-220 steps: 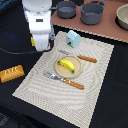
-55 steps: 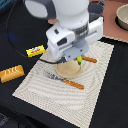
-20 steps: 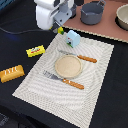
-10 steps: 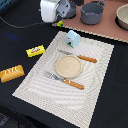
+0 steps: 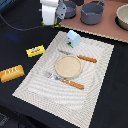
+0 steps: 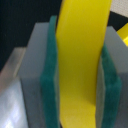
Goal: Interact with the objects in diverse but meaningful ways.
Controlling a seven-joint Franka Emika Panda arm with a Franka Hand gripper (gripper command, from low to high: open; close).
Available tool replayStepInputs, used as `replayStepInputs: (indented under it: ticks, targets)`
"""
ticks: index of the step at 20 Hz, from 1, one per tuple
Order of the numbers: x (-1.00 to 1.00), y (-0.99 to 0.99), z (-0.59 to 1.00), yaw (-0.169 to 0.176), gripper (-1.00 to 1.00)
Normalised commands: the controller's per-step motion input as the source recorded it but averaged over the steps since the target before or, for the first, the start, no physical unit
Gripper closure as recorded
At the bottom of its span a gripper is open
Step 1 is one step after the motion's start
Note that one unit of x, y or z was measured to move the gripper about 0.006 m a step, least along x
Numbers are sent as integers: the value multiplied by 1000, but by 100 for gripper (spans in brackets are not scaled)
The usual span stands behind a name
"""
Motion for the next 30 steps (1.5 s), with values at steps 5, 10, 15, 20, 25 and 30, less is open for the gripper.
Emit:
replayStepInputs:
  ticks: [5,10,15,20,25,30]
  targets:
    - [-411,0,-427,44,100]
    - [-194,0,-414,37,100]
    - [36,-7,-254,18,100]
    - [157,-26,-108,0,100]
    - [0,-71,-229,0,100]
    - [7,-163,-227,0,100]
